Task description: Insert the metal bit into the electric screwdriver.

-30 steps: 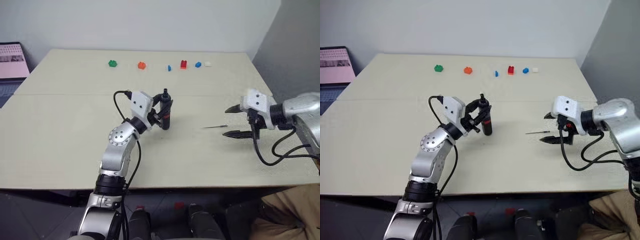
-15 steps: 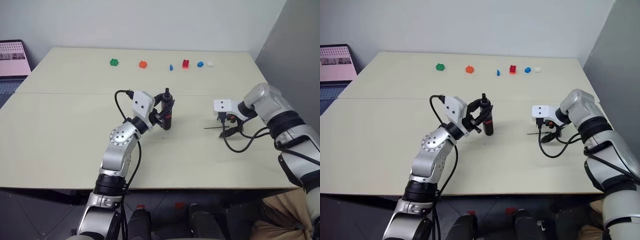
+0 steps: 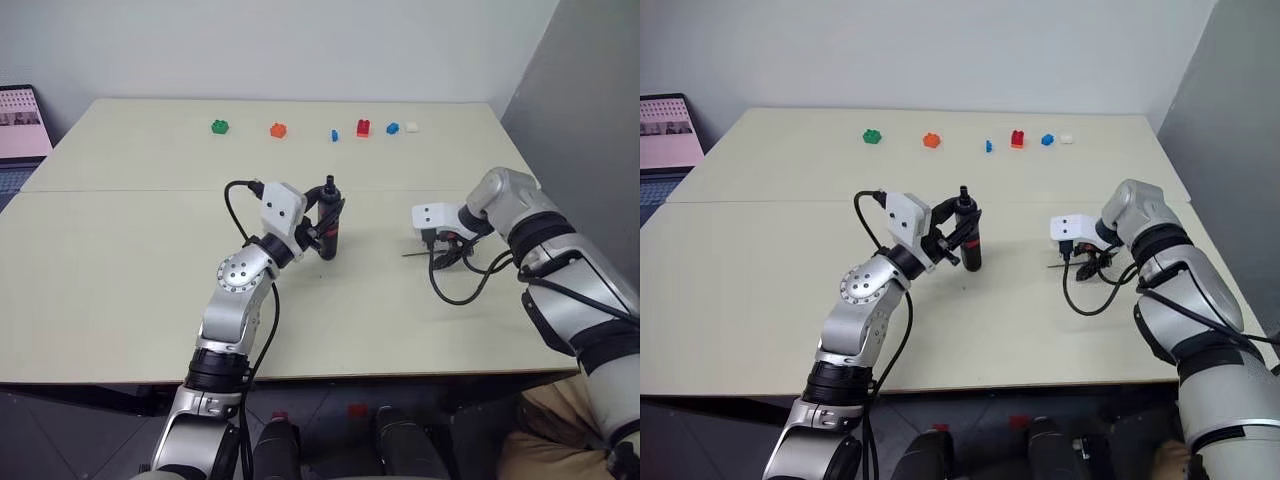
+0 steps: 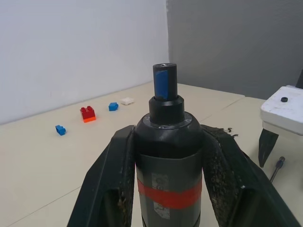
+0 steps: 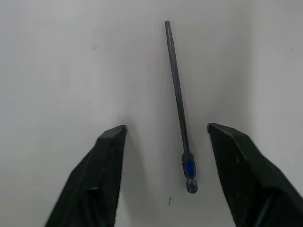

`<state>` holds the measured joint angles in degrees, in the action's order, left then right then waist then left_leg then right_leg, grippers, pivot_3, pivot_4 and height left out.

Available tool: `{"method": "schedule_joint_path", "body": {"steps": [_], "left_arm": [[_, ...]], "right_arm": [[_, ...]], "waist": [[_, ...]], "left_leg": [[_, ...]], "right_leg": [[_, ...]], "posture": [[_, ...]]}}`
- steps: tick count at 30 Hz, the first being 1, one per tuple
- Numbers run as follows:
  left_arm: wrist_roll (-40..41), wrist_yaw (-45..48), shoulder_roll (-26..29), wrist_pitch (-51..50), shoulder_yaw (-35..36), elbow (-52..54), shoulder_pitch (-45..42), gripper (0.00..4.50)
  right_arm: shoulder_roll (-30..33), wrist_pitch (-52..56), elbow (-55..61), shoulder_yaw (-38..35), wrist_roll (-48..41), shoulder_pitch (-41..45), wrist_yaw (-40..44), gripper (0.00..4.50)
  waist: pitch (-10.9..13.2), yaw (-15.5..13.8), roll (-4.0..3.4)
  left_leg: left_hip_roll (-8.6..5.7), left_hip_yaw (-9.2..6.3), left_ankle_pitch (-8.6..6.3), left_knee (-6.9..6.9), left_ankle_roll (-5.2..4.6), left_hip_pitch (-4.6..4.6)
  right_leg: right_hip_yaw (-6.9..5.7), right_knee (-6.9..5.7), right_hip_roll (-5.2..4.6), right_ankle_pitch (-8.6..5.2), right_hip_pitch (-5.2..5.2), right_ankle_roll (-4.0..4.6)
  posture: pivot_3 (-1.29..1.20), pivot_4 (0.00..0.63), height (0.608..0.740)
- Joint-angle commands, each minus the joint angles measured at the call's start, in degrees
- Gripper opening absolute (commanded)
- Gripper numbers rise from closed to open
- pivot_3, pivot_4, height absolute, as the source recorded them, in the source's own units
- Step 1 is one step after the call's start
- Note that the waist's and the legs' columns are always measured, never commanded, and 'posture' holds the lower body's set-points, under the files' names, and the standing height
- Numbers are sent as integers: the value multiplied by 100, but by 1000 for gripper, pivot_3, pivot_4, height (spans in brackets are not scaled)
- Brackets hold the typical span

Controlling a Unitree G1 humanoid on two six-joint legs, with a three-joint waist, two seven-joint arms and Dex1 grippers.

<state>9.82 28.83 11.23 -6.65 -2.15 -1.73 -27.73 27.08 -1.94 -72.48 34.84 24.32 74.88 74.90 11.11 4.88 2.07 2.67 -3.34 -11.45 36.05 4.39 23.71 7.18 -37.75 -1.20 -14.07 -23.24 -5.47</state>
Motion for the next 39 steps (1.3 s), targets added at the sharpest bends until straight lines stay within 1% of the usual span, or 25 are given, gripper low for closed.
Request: {"method": "schedule_joint_path", "body": {"steps": [1,2,3,4,8,9,18,22,24,28,31,32,35,39], "left_arm": [[-63,-40,59,59,-29,158,37,1645],[-66,-40,65,62,-28,156,39,1645],[-69,-38,71,65,-28,153,40,1645],[-71,-38,75,64,-27,151,39,1645],[-72,-27,94,68,-36,170,64,1645],[-72,-24,98,69,-37,172,68,1645],[-37,7,162,54,-6,170,49,1645],[27,-5,170,-36,35,253,37,1645],[73,-8,177,-110,52,344,40,1645],[172,-8,197,-295,93,544,12,1645],[248,-7,222,-431,129,678,-26,1645],[314,-14,217,-522,144,775,-72,1645],[476,-8,197,-751,158,1020,-145,1645],[665,-57,157,-1046,180,1258,-211,1644]], "right_arm": [[-50,-12,-143,-117,135,167,-11,1766],[-60,-12,-155,-125,152,171,-8,1603],[-66,-11,-165,-136,167,175,-7,1267],[-70,-15,-172,-148,188,177,-14,1104],[-91,-11,-188,-214,236,169,-4,128],[-94,-12,-190,-227,242,166,-4,26],[-3,-87,-75,-490,98,70,108,0],[164,-155,250,-975,-353,59,397,0],[285,-119,589,-1268,-646,-23,608,0],[570,272,1770,-1868,-1294,-478,823,0],[768,908,2963,-2255,-1737,-998,867,0],[867,1335,3765,-2627,-2125,-1401,785,0],[1007,2216,5396,-3411,-2942,-2264,463,0],[968,2950,6529,-3997,-3663,-2838,7,0]], "waist": [[0,8,0],[0,11,-1],[0,11,-1],[0,11,-1],[0,13,-1],[0,13,-1],[0,13,-2],[2,13,-4],[3,13,-6],[4,9,-8],[5,4,-9],[5,1,-9],[6,-16,-9],[9,-25,-10]], "left_leg": [[0,0,0,0,0,-1],[0,0,0,0,0,-1],[0,0,0,0,0,-3],[0,0,0,0,0,-3],[0,0,1,1,1,-4],[0,0,1,1,1,-4],[0,0,1,0,1,-4],[0,0,1,-1,1,-3],[0,0,1,-2,1,-1],[0,-3,0,-5,1,3],[0,-5,0,-7,1,7],[0,-5,0,-7,1,8],[-1,-14,0,-6,1,17],[-4,-13,0,-5,1,22]], "right_leg": [[0,0,0,0,0,0],[0,0,1,0,1,0],[0,0,1,0,2,-1],[0,0,1,-1,2,-2],[1,-1,1,-1,2,-4],[0,-1,1,-1,2,-4],[0,-1,1,-1,2,-3],[0,-1,1,-1,1,-4],[1,1,1,-1,1,-4],[-1,3,1,-2,-1,-4],[-2,9,1,-3,-1,-5],[-2,10,1,-2,-1,-4],[-7,11,0,-3,-2,-4],[-7,16,-2,-3,-3,-5]], "posture": [[0,150,740],[0,150,740],[0,150,740],[0,150,740],[0,150,740],[0,150,740],[0,150,740],[0,150,740],[0,150,740],[0,150,740],[0,150,740],[0,150,740],[0,150,740],[0,150,740]]}}
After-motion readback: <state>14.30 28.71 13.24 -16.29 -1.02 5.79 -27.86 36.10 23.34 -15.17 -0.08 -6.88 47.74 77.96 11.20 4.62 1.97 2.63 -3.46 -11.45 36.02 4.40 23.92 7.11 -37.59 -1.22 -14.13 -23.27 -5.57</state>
